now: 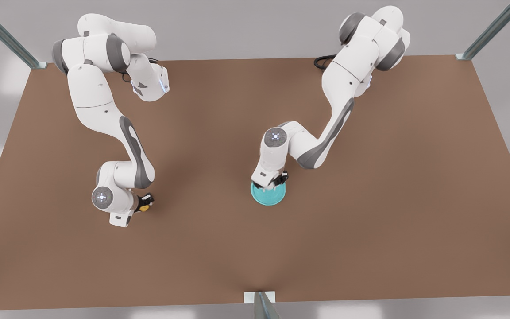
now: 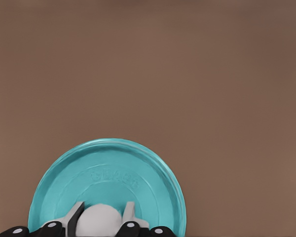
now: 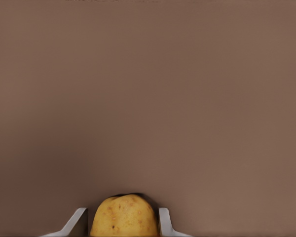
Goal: Open the pot lid and put the potato into the pot
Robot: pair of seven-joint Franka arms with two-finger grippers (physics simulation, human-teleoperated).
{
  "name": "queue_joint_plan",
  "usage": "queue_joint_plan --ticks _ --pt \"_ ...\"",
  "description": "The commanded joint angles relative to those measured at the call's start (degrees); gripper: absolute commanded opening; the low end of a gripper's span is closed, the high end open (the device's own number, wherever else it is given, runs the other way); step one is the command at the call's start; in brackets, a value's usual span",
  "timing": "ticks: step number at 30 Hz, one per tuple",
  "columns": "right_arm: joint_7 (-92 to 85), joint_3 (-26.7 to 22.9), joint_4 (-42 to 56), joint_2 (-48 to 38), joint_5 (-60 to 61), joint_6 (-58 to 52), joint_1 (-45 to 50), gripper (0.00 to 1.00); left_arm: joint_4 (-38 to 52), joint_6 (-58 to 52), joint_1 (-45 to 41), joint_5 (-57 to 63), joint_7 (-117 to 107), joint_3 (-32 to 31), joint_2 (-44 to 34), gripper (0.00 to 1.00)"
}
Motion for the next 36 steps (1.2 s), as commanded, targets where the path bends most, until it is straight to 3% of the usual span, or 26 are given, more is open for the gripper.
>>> queue_joint_plan --ticks 1,5,8,11,12,13,17,18,19,20,21,23,32,36 --pt "-4.1 0.0 0.0 -0.1 0.1 0.1 0.0 0.63 3.6 -4.6 3.3 -2.3 9.9 0.1 1.2 0.27" --pt "-4.5 0.0 0.0 -0.1 0.1 0.1 0.0 0.54 10.8 -3.2 8.7 -5.0 28.0 0.5 8.5 0.27" --pt "-4.5 0.0 0.0 -0.1 0.1 0.0 0.0 0.52 16.6 8.6 8.8 -4.6 34.6 3.1 19.5 0.27" --pt "-4.5 0.0 0.0 -0.1 0.1 0.0 0.0 0.51 17.8 10.1 8.7 -4.6 39.6 3.9 21.4 0.27" --pt "-4.5 0.0 0.0 -0.1 0.1 -0.1 0.0 0.51 18.7 9.1 8.7 -4.6 40.3 4.4 21.4 0.90" --pt "-4.5 0.0 0.0 -0.1 0.1 -0.2 0.0 0.51 20.6 3.4 8.7 -4.7 41.8 4.3 21.0 1.00" --pt "-4.5 0.0 0.0 -0.4 0.1 -0.5 0.0 0.51 21.6 -30.0 13.2 -5.2 52.9 1.6 6.5 1.00" --pt "-4.5 0.0 0.0 -0.5 0.1 -0.5 0.0 0.51 21.5 -44.9 19.1 -9.1 60.6 0.1 -0.6 1.00" --pt "-4.5 0.0 0.0 -0.6 0.1 -0.5 0.1 0.51 20.3 -51.7 23.6 -14.7 57.3 0.8 -8.2 1.00" --pt "-4.5 0.0 0.0 -0.9 0.1 -0.6 0.2 0.51 1.6 -39.9 26.7 -16.3 54.4 0.6 -23.7 1.00" --pt "-4.5 0.0 0.0 -1.6 0.2 -0.9 0.3 0.51 -10.5 -29.8 27.0 -15.9 54.9 0.7 -33.1 1.00" --pt "-4.5 0.1 0.0 -3.2 0.1 -2.0 0.5 0.51 -5.4 -33.7 28.6 -16.5 57.8 0.8 -29.7 1.00" --pt "-3.8 0.1 1.2 -11.3 0.2 -8.9 6.5 0.51 -5.1 -34.4 32.4 -16.5 59.6 1.0 -28.7 1.00" --pt "-3.7 4.7 3.3 -11.8 0.3 -9.0 7.4 0.51 -5.1 -34.4 32.4 -16.5 59.6 1.0 -28.7 1.00"
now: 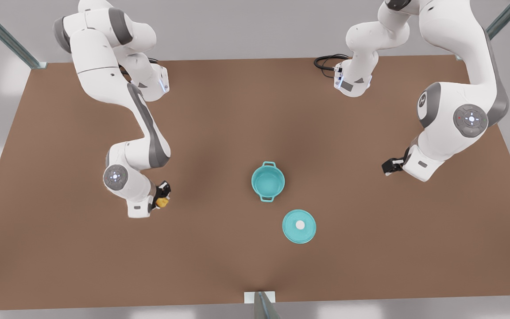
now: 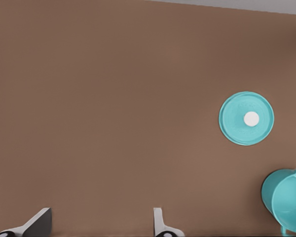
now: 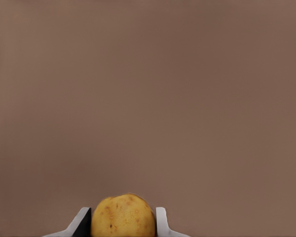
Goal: Open the pot lid and put the potato into the pot
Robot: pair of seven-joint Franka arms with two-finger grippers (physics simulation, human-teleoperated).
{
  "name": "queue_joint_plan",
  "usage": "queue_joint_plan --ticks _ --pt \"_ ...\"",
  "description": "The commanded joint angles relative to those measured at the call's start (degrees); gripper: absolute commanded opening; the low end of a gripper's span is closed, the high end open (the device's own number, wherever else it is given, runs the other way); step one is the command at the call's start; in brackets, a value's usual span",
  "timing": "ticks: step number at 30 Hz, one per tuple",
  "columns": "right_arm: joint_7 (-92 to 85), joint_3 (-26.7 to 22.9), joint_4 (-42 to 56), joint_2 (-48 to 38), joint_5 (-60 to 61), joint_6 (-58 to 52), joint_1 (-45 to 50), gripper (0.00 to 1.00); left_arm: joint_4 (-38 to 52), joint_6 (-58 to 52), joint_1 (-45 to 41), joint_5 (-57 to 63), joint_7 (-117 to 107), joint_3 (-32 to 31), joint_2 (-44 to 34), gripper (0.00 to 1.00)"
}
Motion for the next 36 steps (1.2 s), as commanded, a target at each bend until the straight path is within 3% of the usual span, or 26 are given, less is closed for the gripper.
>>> queue_joint_plan --ticks 1,8,18,28,29,30,31,34,35,36 --pt "0.8 0.7 1.5 0.0 -0.2 -1.5 1.5 0.51 0.0 -1.1 0.0 0.0 12.5 -0.1 0.0 1.00" --pt "10.0 0.8 6.3 1.9 5.8 -0.8 10.9 0.51 0.1 -1.1 0.0 0.0 12.6 -0.1 0.0 1.00" --pt "27.1 0.5 17.9 13.2 11.9 4.1 24.4 0.50 0.4 -6.1 -1.4 0.2 12.0 -1.0 1.5 1.00" --pt "35.8 0.1 26.5 23.8 11.8 11.3 29.6 0.51 3.2 -6.1 0.3 0.4 12.4 -0.7 2.2 1.00" --pt "35.8 0.1 26.5 23.8 11.8 11.3 29.6 0.53 3.2 -6.1 0.7 0.0 12.3 -0.7 2.2 1.00" --pt "35.8 0.1 26.6 23.7 11.8 11.5 29.6 0.78 3.2 -6.1 0.7 0.0 12.1 -0.7 2.2 1.00" --pt "35.8 -0.1 26.6 23.6 11.8 11.5 29.6 0.95 3.2 -6.1 1.1 -0.3 12.1 -0.6 2.2 1.00" --pt "35.8 -0.5 27.7 23.4 12.0 11.4 29.6 0.98 5.2 -5.7 1.0 -4.1 12.1 -0.9 2.7 1.00" --pt "35.6 -4.5 26.6 19.5 12.3 9.4 29.1 0.99 7.3 -5.7 1.0 -4.2 12.4 -1.0 3.9 1.00" --pt "34.7 -10.5 25.5 14.6 12.2 -3.5 27.4 1.00 7.3 -5.7 0.7 -4.5 12.2 -1.0 3.9 1.00"
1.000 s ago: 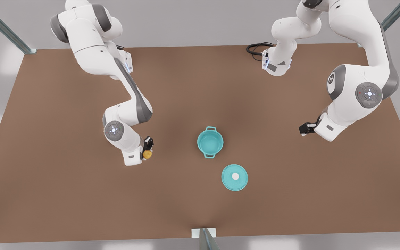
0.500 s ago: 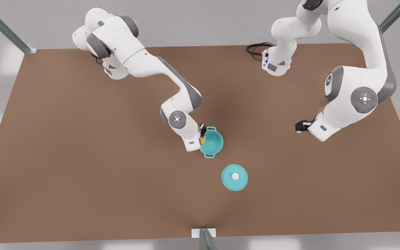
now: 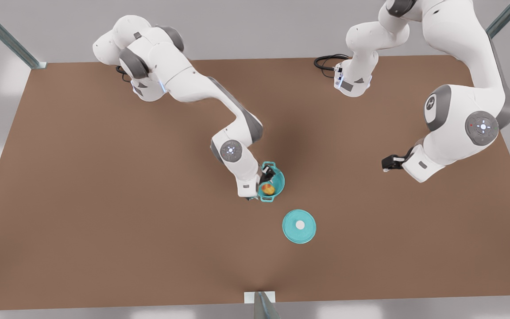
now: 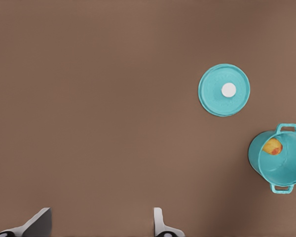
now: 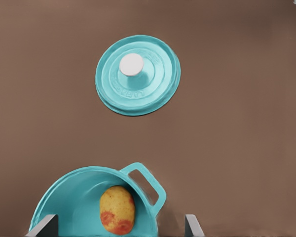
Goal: Open the pot lid and put the potato into the pot
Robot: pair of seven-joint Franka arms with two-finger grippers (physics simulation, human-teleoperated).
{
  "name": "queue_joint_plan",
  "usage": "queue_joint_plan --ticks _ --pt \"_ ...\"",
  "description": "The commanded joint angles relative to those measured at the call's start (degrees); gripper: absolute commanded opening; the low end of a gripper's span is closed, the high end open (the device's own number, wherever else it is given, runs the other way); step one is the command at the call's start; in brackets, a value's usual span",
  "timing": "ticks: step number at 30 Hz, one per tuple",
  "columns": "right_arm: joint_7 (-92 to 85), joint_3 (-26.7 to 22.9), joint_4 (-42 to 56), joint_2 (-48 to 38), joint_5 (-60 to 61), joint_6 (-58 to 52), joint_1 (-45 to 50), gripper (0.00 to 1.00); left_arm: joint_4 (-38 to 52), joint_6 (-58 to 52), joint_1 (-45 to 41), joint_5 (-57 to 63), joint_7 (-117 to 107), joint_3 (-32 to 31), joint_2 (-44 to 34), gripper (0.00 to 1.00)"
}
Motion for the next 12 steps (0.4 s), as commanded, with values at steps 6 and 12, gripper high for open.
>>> queue_joint_plan --ticks 6,12 --pt "-4.2 -12.5 -17.6 -22.7 -4.8 -36.3 -20.6 1.00 0.5 0.1 -0.5 -0.6 1.4 -0.1 0.3 1.00" --pt "-3.2 -14.9 -16.7 -22.2 -6.9 -39.3 -21.8 1.00 0.5 0.2 -0.5 -0.6 1.4 -0.1 0.3 1.00"
